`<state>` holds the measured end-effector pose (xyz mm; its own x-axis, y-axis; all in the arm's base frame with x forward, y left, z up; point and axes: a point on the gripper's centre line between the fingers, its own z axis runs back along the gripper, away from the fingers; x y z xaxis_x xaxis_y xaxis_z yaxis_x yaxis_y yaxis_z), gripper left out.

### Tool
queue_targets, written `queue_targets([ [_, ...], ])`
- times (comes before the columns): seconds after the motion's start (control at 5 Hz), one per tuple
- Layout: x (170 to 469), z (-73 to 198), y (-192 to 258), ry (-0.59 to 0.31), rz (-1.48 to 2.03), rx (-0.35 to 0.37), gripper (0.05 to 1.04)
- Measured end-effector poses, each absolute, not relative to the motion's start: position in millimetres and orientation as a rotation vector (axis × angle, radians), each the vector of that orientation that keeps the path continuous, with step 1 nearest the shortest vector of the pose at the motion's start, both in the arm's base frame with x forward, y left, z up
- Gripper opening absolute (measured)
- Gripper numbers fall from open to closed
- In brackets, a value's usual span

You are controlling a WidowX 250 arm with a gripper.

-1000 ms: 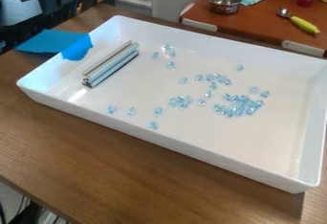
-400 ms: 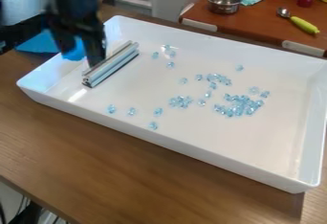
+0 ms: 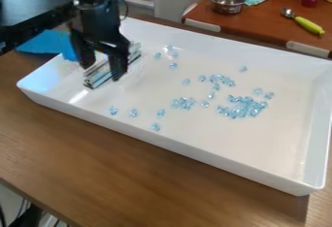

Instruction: Sweep into pile

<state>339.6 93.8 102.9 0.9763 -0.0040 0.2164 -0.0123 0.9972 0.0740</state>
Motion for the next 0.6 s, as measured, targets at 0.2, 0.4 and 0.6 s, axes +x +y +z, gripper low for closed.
queue_targets([
  [0.2,352,112,98,-0.248,0.015,0.083,1.000],
  [0.4,360,103,102,-0.226,0.027,0.091,1.000],
  [0.6,369,101,112,-0.227,0.034,0.104,1.000],
])
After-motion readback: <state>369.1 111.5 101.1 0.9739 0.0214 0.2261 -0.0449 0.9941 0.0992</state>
